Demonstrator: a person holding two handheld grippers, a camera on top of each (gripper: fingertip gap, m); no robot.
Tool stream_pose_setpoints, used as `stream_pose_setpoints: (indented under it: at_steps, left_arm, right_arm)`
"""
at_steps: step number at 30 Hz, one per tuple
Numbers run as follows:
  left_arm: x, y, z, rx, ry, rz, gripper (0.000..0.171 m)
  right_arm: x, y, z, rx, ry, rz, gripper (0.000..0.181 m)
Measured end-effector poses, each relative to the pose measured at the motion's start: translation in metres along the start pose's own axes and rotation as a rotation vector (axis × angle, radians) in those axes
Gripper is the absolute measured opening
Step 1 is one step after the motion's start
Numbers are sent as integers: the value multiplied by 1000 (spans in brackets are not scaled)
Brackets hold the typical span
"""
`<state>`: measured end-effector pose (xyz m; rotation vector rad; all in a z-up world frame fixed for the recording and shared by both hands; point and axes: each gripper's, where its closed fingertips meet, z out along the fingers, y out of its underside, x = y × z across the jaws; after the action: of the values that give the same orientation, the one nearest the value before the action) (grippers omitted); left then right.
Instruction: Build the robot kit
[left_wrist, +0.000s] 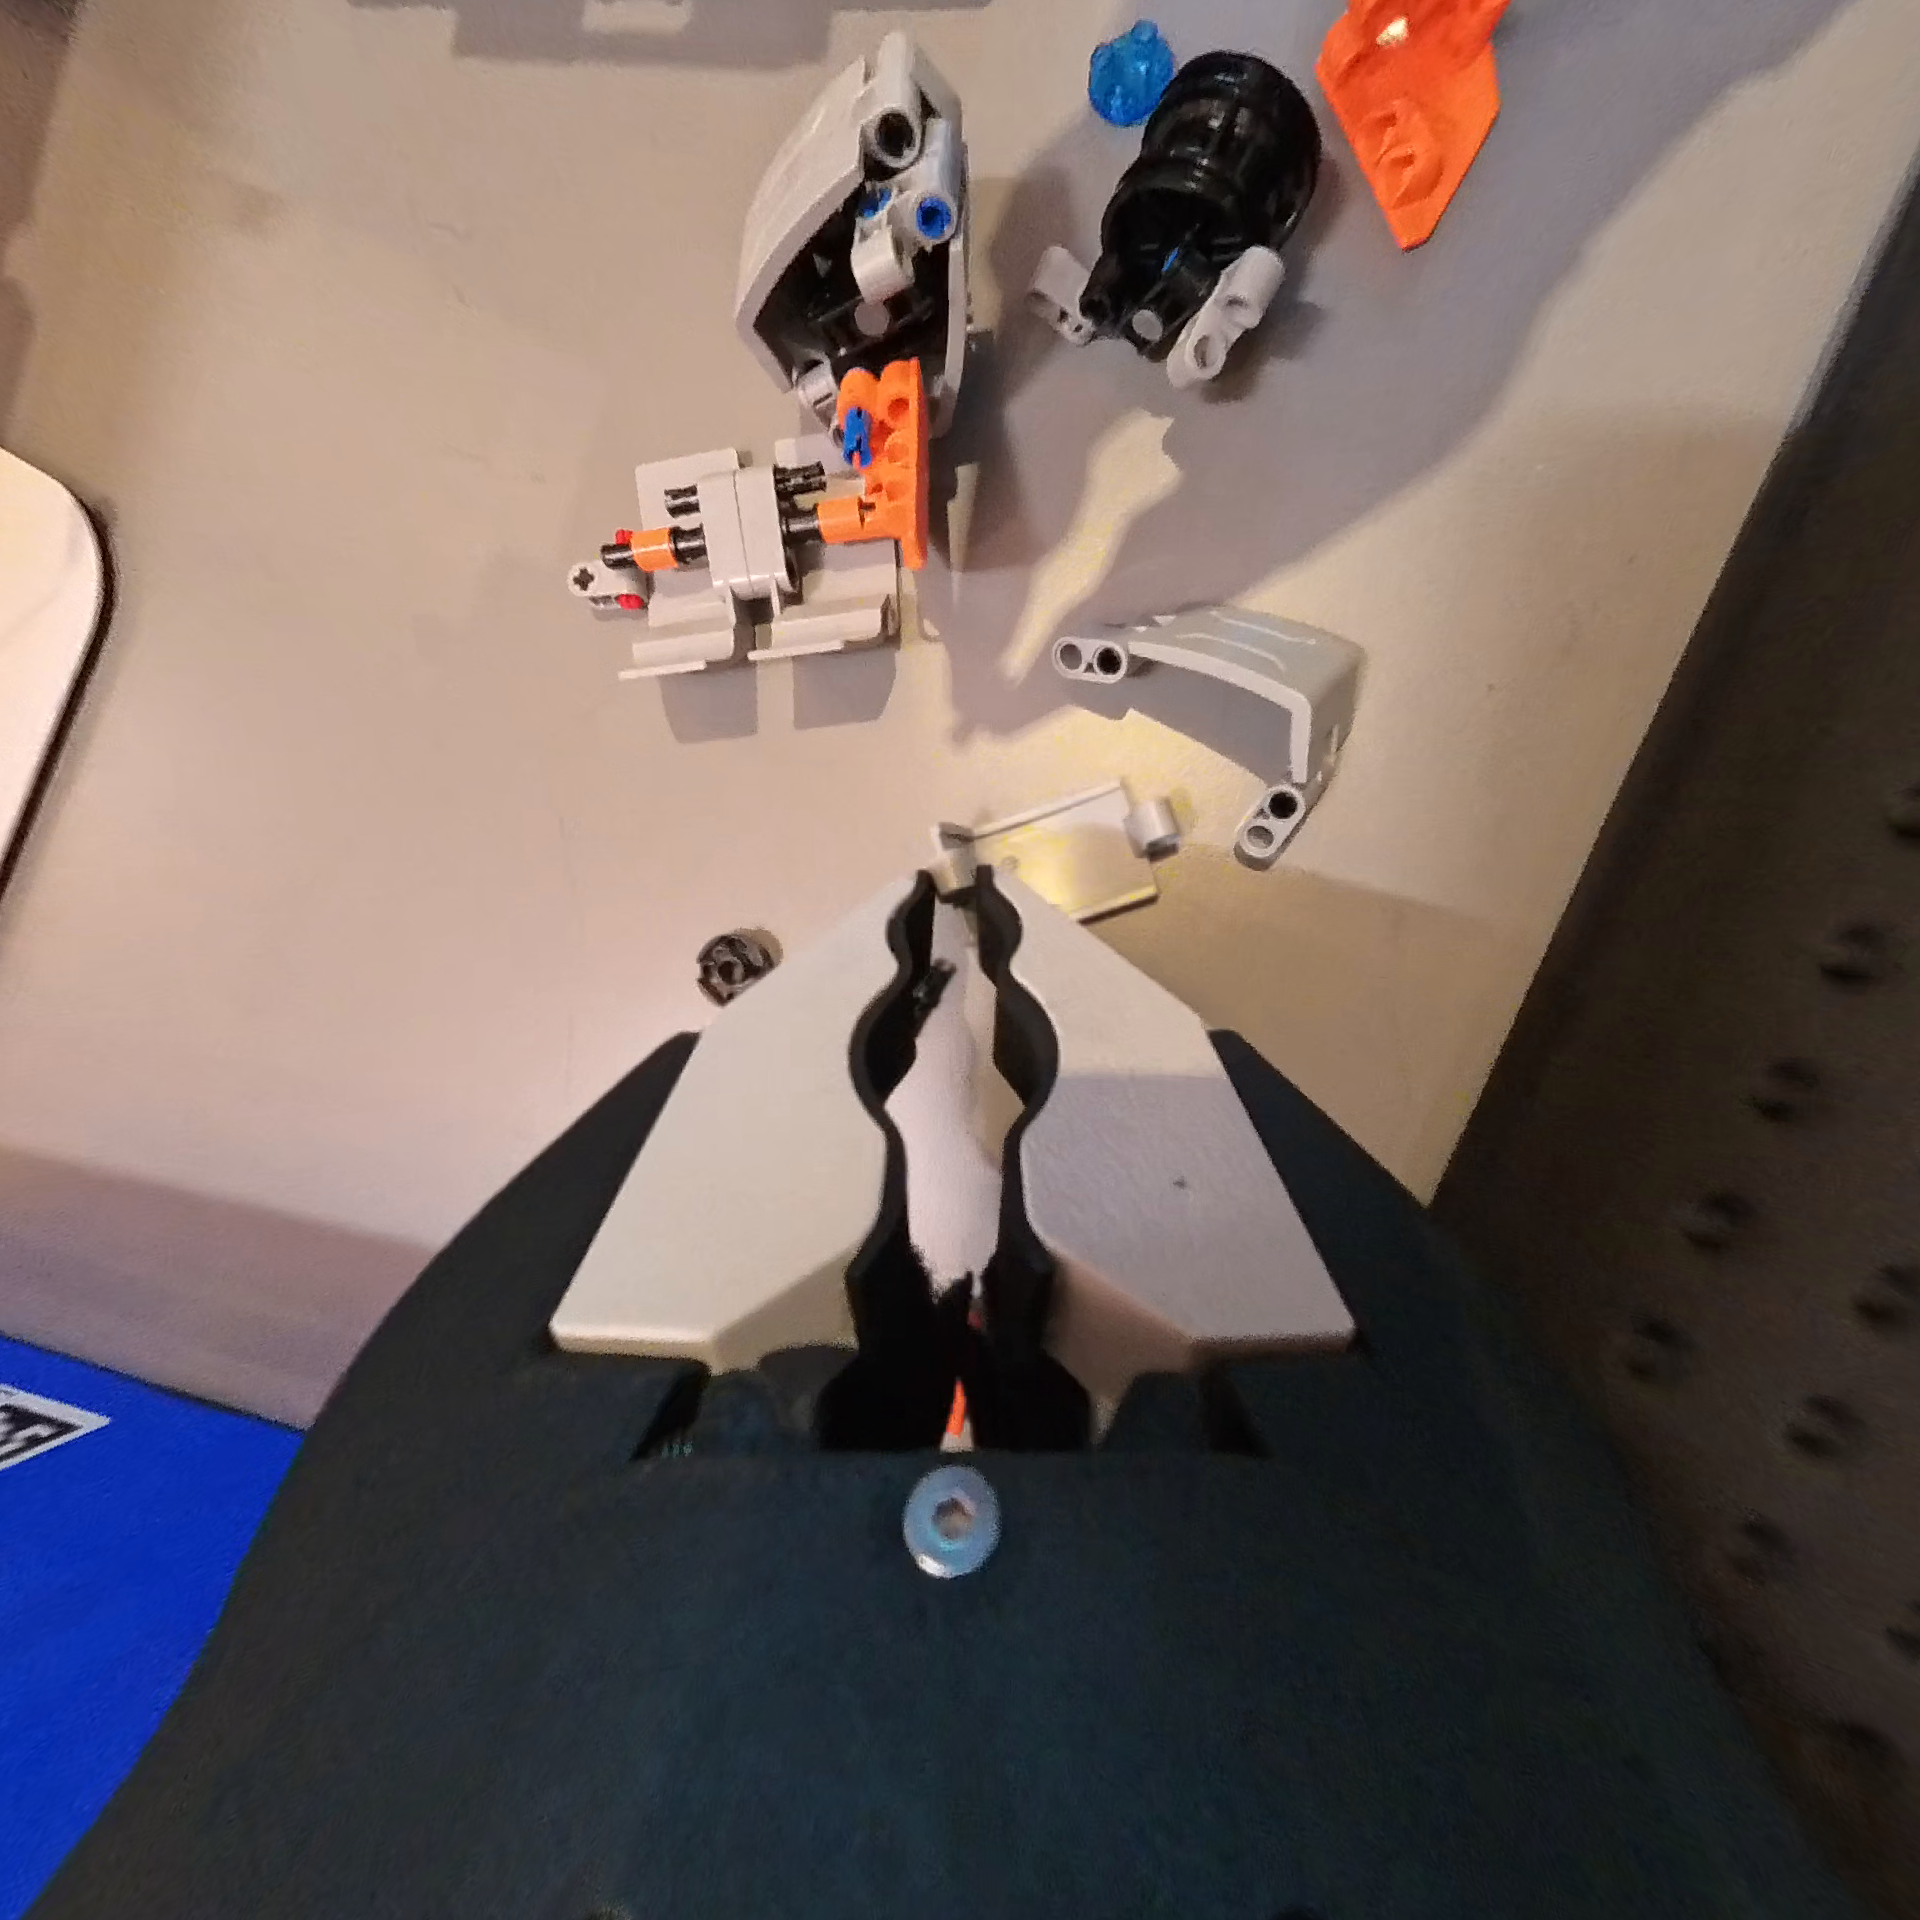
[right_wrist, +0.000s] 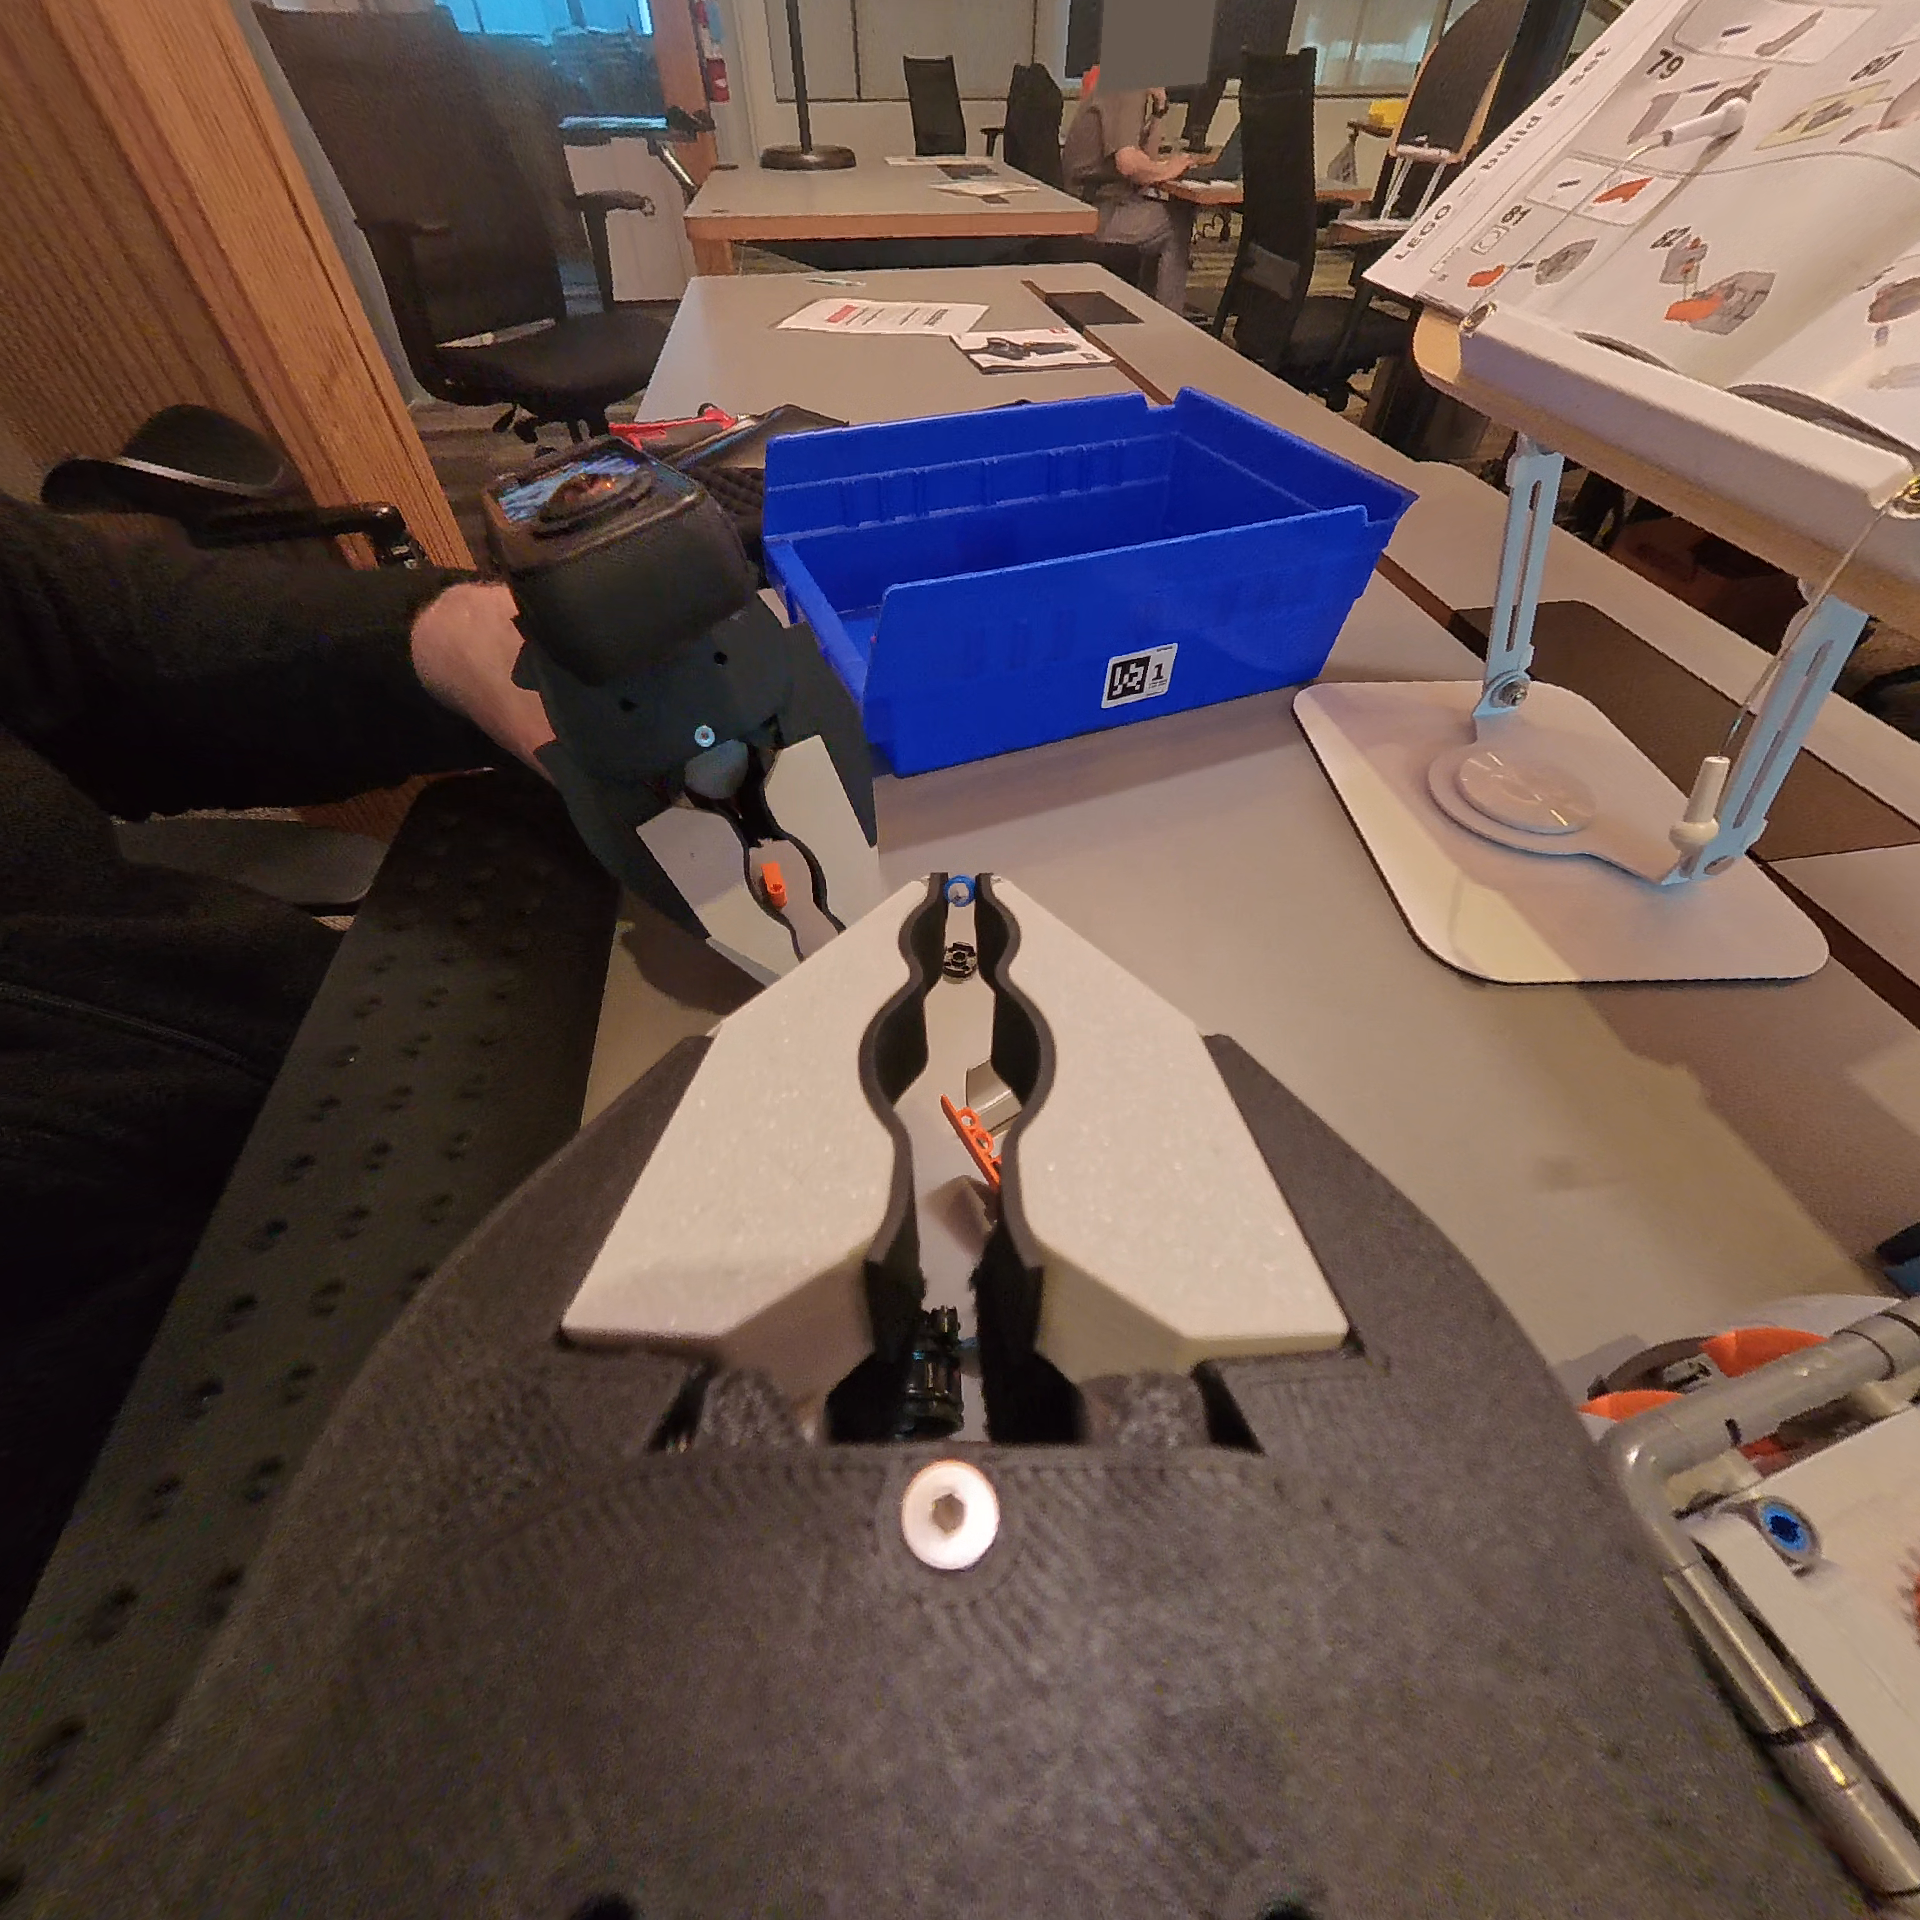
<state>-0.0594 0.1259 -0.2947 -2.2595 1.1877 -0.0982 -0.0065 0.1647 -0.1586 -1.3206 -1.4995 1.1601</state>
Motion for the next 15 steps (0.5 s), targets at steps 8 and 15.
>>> stream_pose_setpoints:
  at_steps: [8, 15]
  left_arm:
    - [-53, -9, -30, -19, -409, 190, 5]
    - [-53, -36, -29, -58, -741, 620, 4]
  right_arm:
    - [0, 0, 1, -3, 2, -6, 2]
    - [-2, 0, 2, -5, 5, -21, 2]
